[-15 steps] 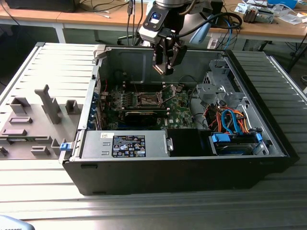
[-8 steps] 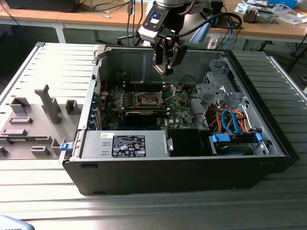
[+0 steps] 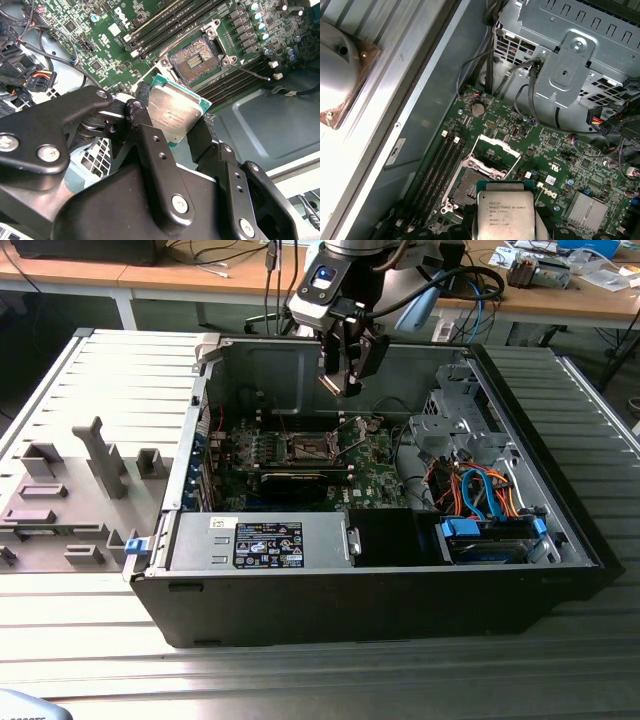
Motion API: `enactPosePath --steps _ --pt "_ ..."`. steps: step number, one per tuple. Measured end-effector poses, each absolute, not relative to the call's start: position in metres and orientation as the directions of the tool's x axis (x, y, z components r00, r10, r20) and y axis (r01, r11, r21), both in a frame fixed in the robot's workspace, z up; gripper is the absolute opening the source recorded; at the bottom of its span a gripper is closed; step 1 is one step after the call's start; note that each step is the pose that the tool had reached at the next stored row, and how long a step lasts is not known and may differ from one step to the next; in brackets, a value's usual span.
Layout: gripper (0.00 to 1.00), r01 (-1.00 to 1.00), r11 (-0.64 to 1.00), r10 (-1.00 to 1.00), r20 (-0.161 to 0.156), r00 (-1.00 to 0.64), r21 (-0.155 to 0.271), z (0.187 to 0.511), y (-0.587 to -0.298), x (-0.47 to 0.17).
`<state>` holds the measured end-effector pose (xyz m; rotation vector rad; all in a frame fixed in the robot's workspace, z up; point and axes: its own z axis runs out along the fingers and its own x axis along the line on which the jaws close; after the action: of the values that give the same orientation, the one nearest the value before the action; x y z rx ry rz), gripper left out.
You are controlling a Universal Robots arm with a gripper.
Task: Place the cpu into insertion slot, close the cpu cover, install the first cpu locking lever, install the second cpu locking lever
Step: 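Place the cpu into insertion slot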
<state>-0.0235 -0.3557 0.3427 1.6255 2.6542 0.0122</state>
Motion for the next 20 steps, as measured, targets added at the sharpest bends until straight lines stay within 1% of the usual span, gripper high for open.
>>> enactPosePath --steps 20 --pt "0.55 0.895 0.445 0.896 -0.021 -0.444 0.022 0.3427 -0.3557 -0.0235"
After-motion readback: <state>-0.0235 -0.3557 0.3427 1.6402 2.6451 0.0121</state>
